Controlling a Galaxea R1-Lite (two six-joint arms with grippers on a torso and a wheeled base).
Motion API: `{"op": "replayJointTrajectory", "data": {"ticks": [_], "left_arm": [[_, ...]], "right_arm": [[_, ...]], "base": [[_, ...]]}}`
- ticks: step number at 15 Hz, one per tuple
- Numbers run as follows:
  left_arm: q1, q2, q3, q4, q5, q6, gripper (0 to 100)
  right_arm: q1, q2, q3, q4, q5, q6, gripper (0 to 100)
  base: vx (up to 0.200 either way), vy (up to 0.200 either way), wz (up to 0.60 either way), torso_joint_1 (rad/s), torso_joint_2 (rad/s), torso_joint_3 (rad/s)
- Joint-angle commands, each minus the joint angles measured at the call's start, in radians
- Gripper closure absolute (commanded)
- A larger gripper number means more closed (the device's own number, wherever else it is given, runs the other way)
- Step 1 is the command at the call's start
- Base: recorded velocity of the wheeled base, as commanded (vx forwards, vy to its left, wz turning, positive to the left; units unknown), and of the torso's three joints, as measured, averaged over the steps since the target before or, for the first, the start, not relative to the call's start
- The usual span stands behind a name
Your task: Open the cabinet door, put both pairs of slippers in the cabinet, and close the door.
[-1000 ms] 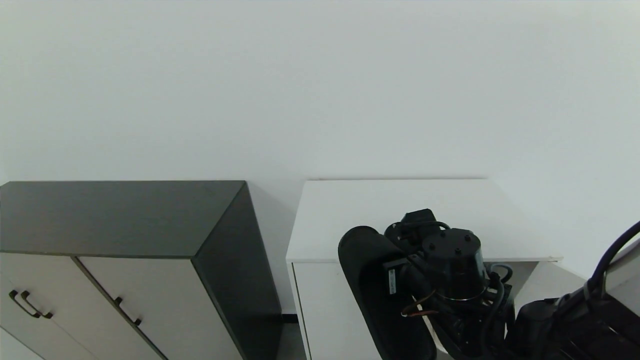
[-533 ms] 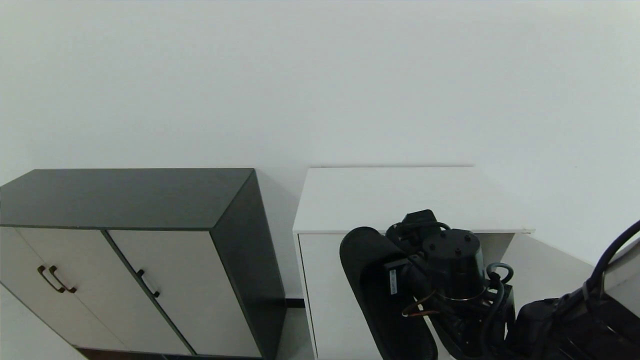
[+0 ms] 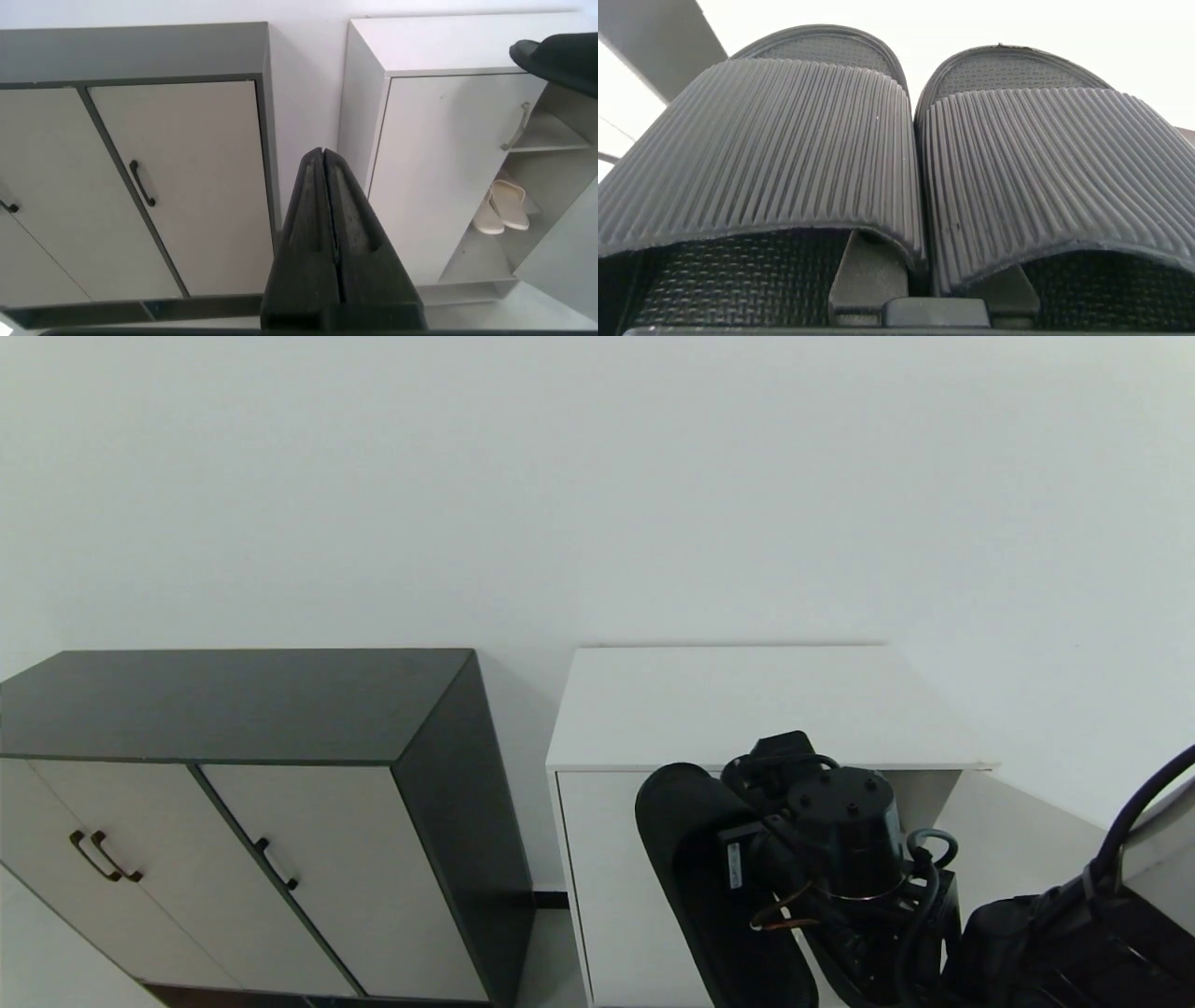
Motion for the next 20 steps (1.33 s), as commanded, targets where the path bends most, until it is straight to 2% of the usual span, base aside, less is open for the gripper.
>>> {"op": "replayJointTrajectory", "data": {"ticks": [1,4,20], "left_arm": [[0.0,0.001,0.0,0.0,0.0,0.0,100],[0.0,0.001,0.0,-0.001,0.0,0.0,100],[0.0,0.001,0.0,0.0,-0.001,0.002,100]], "right_arm": [[0.001,0.003,0.0,-0.001,0.001,-0.001,100],[0.001,0.003,0.0,-0.001,0.001,-0.001,100],[0.004,-0.02,0.037,-0.017,-0.007,-0.001,100]], "base": [[0.0,0.0,0.0,0.0,0.0,0.0],[0.0,0.0,0.0,0.0,0.0,0.0],[0.0,-0.2,0.0,0.001,0.0,0.002]]}}
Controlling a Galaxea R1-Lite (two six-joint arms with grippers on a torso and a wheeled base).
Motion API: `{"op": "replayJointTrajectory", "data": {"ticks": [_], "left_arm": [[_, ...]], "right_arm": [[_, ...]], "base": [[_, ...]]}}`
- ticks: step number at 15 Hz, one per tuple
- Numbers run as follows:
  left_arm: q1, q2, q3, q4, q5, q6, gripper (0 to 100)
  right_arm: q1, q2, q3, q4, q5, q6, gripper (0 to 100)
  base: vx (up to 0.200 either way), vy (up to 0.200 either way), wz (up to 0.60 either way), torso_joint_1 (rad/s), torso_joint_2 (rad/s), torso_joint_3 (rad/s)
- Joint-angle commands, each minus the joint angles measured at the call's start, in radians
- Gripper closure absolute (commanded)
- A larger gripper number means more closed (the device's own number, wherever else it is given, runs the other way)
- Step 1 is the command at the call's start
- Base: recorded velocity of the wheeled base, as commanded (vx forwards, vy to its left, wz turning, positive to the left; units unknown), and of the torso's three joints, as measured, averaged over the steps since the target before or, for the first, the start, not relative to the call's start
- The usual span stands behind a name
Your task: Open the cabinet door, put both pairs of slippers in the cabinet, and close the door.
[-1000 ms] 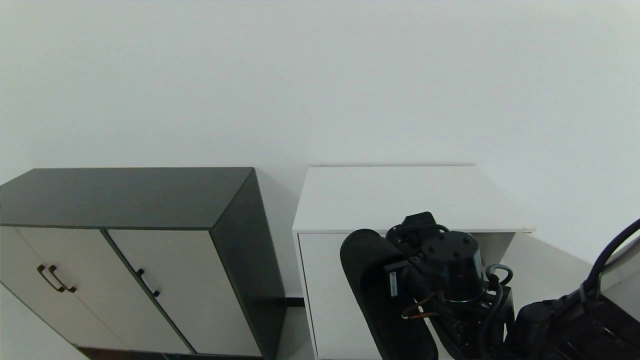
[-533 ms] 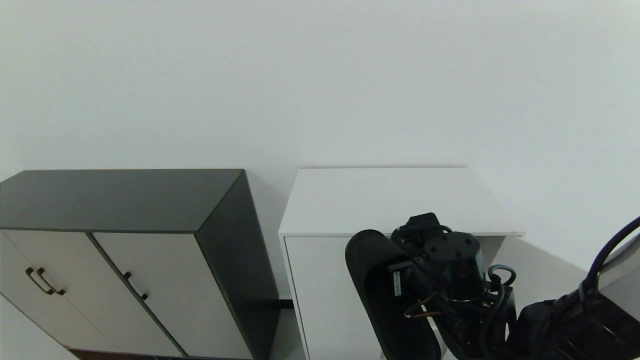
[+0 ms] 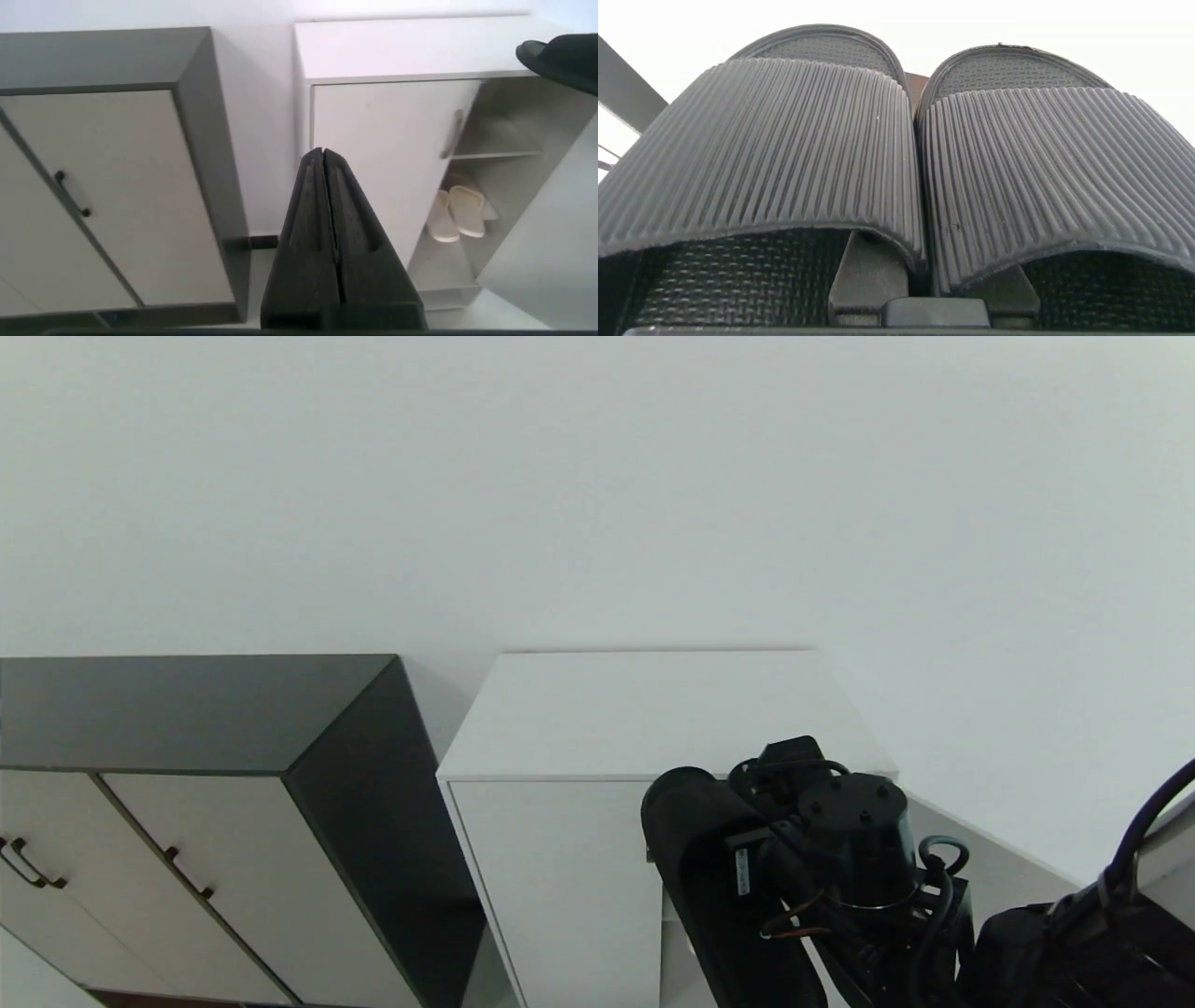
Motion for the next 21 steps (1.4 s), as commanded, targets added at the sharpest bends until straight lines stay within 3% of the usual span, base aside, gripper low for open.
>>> {"op": "replayJointTrajectory", "data": {"ticks": [1,5,21], "left_arm": [[0.0,0.001,0.0,0.0,-0.001,0.0,100],[0.0,0.001,0.0,-0.001,0.001,-0.001,100],[0.0,0.001,0.0,-0.001,0.001,-0.001,100]], "right_arm": [[0.001,-0.004,0.002,-0.002,-0.001,-0.001,100],[0.001,-0.005,0.007,-0.007,-0.003,-0.001,100],[0.046,-0.073,0.102,-0.03,0.07,-0.025,100]], "base": [[0.0,-0.2,0.0,-0.002,0.0,0.007],[0.0,-0.2,0.0,0.006,0.0,0.002],[0.0,0.0,0.0,0.0,0.0,0.0]]}}
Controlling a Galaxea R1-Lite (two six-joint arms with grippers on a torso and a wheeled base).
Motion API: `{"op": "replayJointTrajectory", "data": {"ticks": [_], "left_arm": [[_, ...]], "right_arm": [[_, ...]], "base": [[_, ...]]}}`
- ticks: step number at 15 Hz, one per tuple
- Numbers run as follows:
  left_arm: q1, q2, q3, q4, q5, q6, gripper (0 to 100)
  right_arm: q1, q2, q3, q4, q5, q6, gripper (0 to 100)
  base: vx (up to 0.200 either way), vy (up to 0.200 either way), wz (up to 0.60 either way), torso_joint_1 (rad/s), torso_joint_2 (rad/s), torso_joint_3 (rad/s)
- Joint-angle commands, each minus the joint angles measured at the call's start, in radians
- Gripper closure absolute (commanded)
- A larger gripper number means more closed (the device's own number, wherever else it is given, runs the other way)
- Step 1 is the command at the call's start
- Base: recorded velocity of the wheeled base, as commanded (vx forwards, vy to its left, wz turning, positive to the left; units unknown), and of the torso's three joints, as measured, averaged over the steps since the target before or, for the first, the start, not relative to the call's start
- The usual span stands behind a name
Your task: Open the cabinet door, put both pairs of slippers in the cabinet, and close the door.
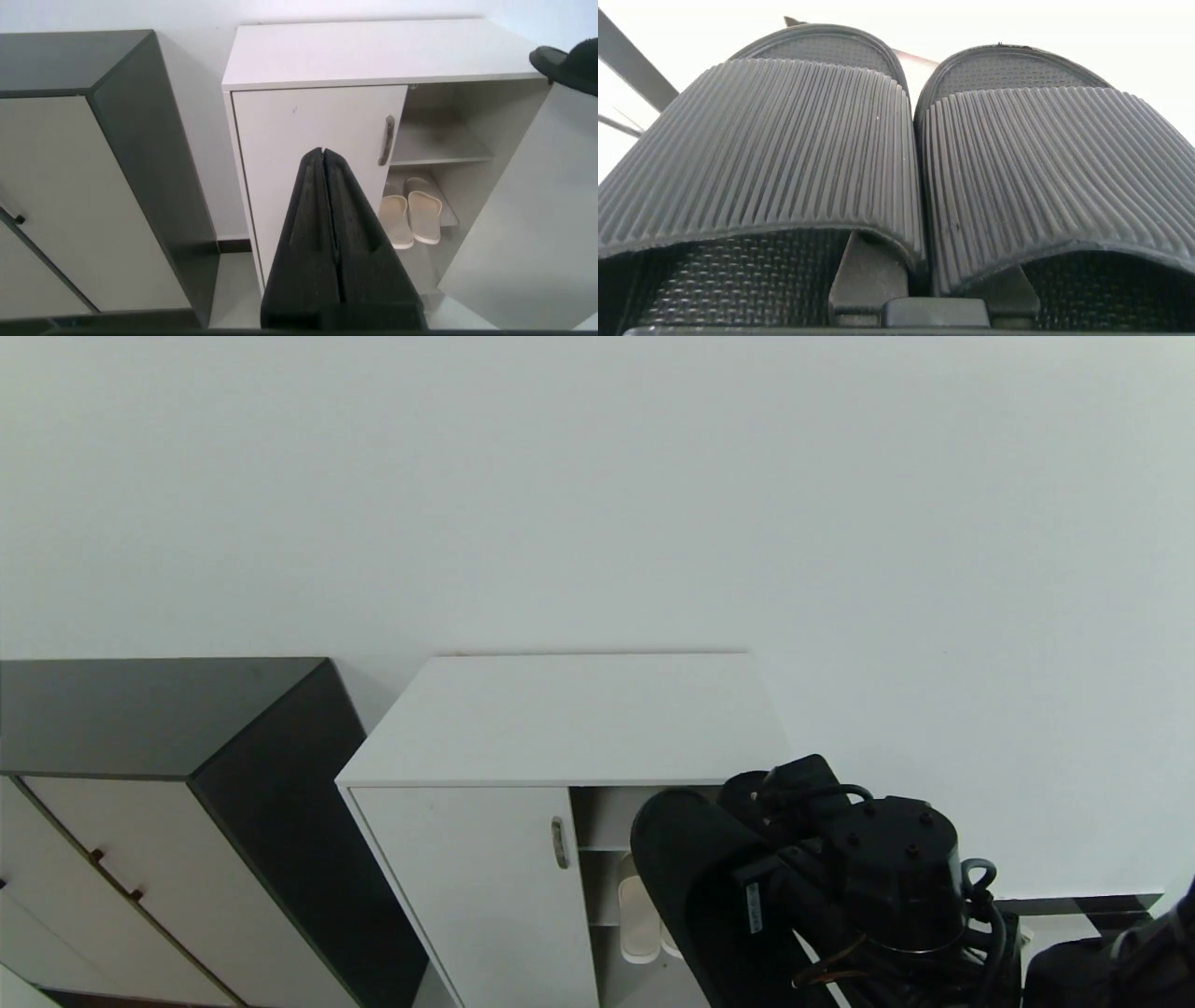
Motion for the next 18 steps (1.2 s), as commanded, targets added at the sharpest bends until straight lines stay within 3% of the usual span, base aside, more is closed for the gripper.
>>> {"op": "replayJointTrajectory", "data": {"ticks": [1,10,18], "left_arm": [[0.0,0.001,0.0,0.0,0.0,0.0,100],[0.0,0.001,0.0,0.001,0.0,0.0,100],[0.0,0.001,0.0,0.0,0.0,0.0,100]], "right_arm": [[0.014,-0.002,0.013,0.001,0.001,0.001,100],[0.036,0.003,0.039,-0.022,0.03,0.001,100],[0.037,0.016,0.042,-0.035,0.03,0.001,100]], "base": [[0.0,0.0,0.0,0.0,0.0,0.0],[0.0,0.0,0.0,0.0,0.0,0.0],[0.0,0.0,0.0,-0.152,0.34,0.189]]}}
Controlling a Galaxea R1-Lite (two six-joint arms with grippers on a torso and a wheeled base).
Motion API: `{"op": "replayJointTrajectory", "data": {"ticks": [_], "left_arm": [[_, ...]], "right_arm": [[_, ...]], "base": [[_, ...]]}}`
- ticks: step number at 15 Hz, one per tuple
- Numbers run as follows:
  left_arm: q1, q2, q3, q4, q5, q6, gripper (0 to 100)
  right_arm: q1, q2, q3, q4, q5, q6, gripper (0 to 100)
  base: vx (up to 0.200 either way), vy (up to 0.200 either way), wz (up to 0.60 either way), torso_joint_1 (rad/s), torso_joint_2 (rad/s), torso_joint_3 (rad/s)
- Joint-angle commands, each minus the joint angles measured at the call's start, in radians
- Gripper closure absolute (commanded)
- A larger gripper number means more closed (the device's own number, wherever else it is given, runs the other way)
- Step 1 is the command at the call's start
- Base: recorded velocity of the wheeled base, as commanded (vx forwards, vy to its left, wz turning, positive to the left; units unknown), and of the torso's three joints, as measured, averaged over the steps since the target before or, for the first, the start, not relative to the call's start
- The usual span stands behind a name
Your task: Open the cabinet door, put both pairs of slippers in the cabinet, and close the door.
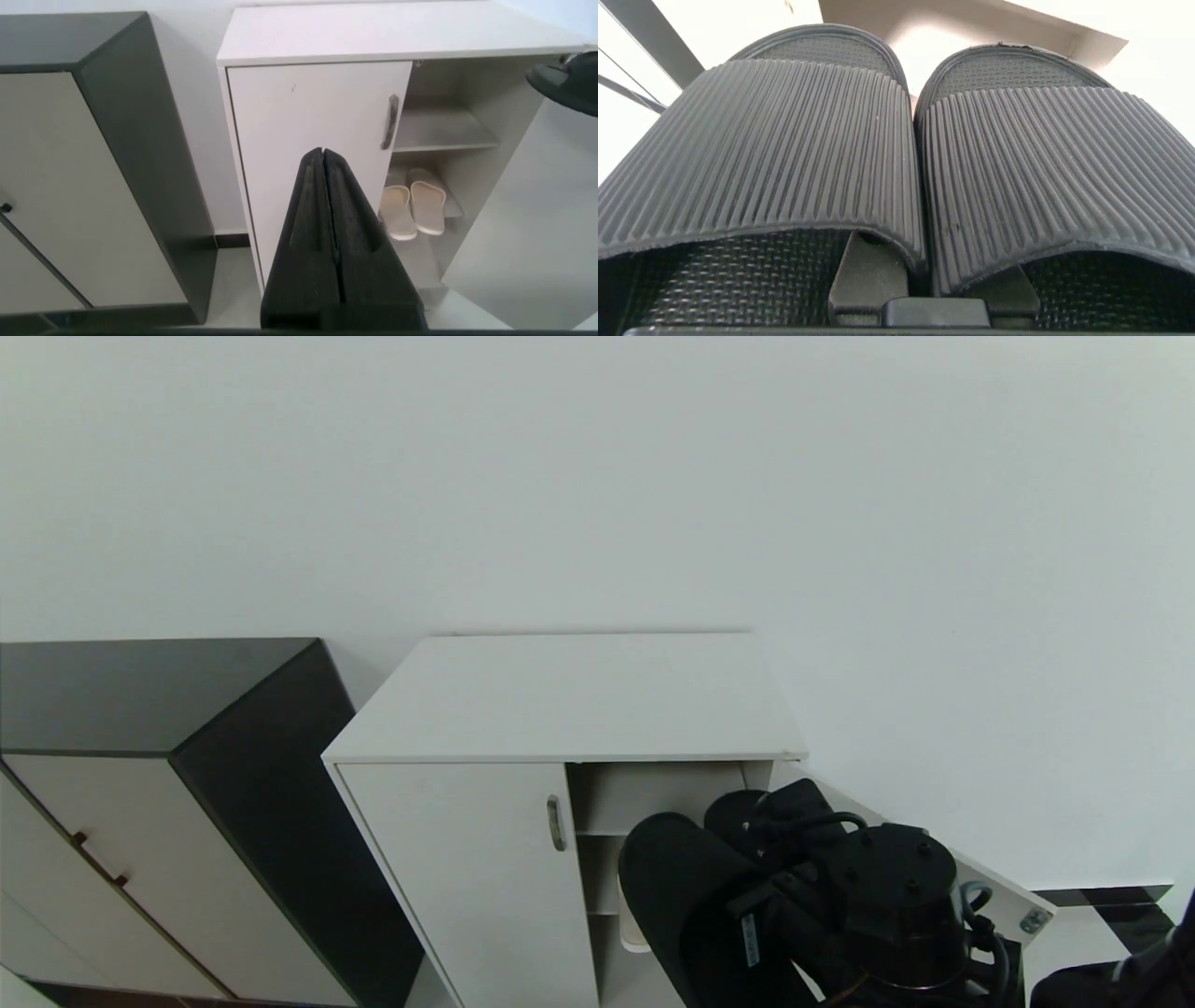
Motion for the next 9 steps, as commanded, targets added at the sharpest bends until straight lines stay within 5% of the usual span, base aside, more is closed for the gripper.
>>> {"op": "replayJointTrajectory", "data": {"ticks": [1,9], "left_arm": [[0.0,0.001,0.0,0.0,0.0,0.0,100],[0.0,0.001,0.0,0.0,0.0,0.0,100]], "right_arm": [[0.0,0.007,0.002,-0.003,0.0,0.0,100],[0.002,0.028,0.002,-0.01,0.012,0.0,100]], "base": [[0.0,0.0,0.0,-0.163,0.39,0.217],[0.0,0.0,0.0,-0.221,0.52,0.298]]}}
